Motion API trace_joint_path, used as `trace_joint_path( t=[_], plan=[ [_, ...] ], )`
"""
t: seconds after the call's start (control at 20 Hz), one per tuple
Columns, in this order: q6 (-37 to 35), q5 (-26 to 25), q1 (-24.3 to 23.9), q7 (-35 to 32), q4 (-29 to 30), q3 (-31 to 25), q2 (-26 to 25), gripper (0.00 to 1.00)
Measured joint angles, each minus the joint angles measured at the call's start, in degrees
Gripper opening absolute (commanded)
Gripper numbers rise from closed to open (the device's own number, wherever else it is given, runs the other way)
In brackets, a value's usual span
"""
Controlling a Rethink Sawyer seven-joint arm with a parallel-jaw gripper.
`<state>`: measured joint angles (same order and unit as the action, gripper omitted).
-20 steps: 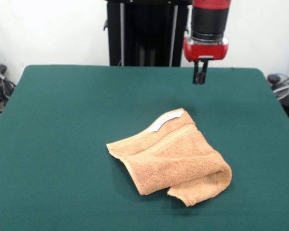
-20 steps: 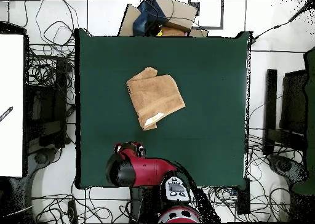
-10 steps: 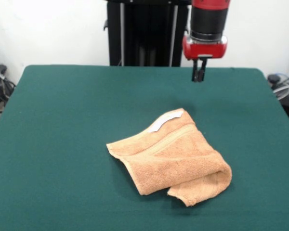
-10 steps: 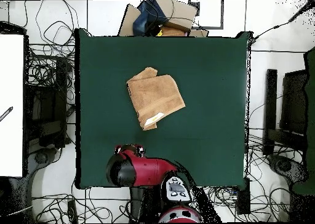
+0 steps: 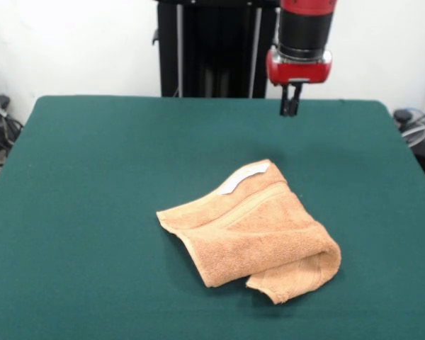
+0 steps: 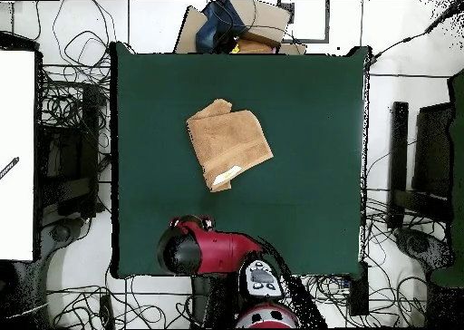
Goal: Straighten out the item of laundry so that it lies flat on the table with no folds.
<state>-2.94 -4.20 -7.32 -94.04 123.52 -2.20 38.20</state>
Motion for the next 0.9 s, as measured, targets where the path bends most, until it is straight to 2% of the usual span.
trace_joint_path(
  t=[0.9],
  plan=[
    [-7.7, 0.2, 0.0, 0.0, -4.0, 0.0, 0.1, 0.00]
  ],
)
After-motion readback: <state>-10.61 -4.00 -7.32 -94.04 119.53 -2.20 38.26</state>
